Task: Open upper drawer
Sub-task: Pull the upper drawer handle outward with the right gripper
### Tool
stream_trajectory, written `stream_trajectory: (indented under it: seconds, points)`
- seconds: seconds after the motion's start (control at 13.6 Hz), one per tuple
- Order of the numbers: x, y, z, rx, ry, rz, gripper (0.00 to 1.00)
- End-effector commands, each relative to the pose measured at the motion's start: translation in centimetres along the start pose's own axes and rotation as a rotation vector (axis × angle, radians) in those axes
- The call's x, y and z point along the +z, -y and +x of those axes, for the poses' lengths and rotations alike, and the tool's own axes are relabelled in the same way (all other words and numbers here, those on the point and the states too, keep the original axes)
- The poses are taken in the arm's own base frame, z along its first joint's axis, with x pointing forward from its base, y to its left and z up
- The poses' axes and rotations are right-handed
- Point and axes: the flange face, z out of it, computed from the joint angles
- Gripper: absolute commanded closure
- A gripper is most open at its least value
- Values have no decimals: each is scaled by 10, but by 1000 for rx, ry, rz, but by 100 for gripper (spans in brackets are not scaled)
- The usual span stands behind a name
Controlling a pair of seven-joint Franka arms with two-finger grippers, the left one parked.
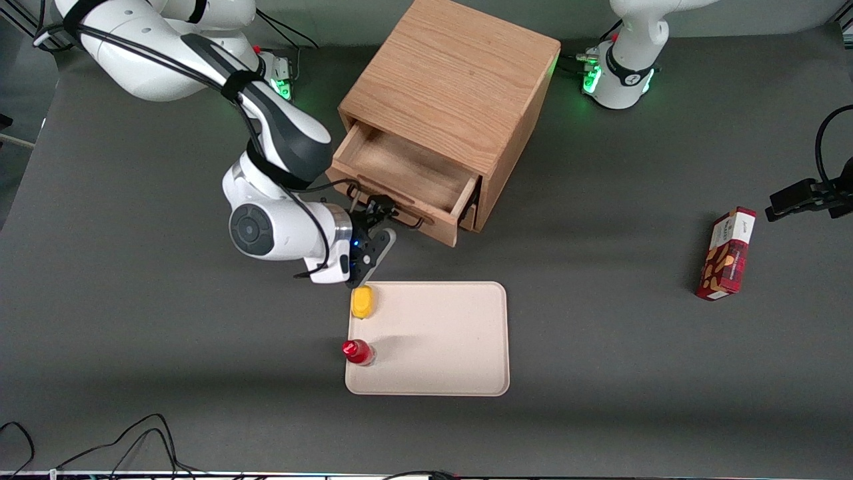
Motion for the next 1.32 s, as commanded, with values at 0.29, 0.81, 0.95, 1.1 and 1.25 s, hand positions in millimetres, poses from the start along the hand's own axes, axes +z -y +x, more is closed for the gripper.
stream_trajectory:
  seconds: [0.29,0.81,0.95,1.1,1.25]
  points:
    - [-32,-54,7,32,-4,-5,0]
    - [-71,-97,9,16,-57,-16,0]
    - [-83,-111,8,9,-78,-28,0]
    - [-92,-118,6,19,-91,-38,0]
    - [-103,-116,7,17,-105,-45,0]
